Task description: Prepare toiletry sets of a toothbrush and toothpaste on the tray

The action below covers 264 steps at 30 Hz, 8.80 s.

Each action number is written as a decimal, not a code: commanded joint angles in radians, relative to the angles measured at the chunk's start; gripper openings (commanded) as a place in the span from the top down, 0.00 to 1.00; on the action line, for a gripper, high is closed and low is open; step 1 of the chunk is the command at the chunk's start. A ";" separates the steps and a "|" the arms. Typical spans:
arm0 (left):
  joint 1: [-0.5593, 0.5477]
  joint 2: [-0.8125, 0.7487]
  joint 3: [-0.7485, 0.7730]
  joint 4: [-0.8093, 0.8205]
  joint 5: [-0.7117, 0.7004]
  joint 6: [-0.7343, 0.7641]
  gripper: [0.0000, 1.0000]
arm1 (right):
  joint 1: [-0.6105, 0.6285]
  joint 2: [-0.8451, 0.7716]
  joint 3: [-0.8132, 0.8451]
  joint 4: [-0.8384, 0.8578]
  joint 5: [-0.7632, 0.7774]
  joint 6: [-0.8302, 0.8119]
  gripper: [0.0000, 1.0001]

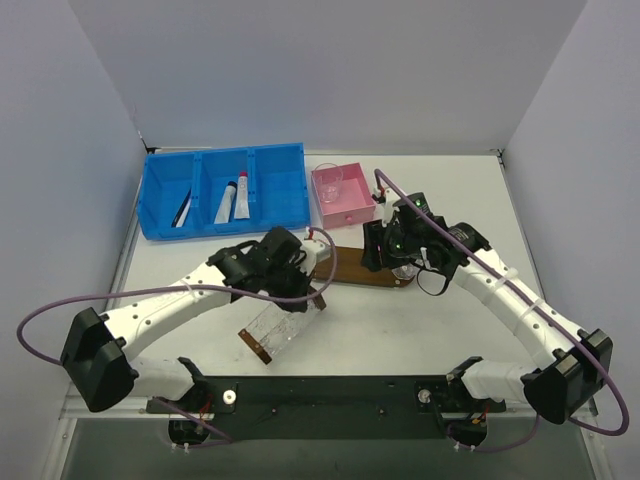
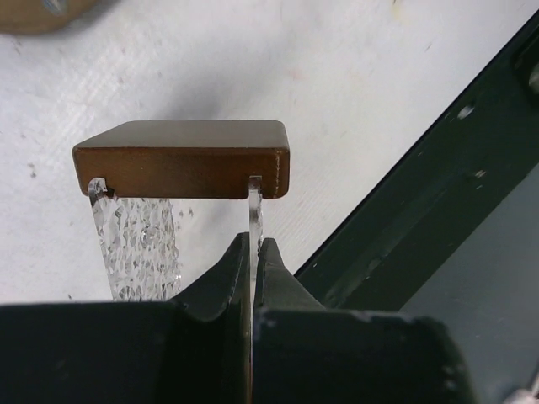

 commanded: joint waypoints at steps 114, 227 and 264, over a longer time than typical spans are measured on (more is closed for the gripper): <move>0.451 0.072 0.295 0.161 0.130 -0.125 0.22 | 0.115 0.308 0.192 -0.142 0.563 0.533 1.00; 0.264 0.454 0.348 0.316 0.022 -0.318 0.42 | -0.081 0.055 0.149 -0.165 0.425 0.283 0.47; 0.213 0.483 0.390 0.181 -0.054 -0.407 0.53 | -0.331 0.012 -0.029 -0.166 0.325 0.343 0.50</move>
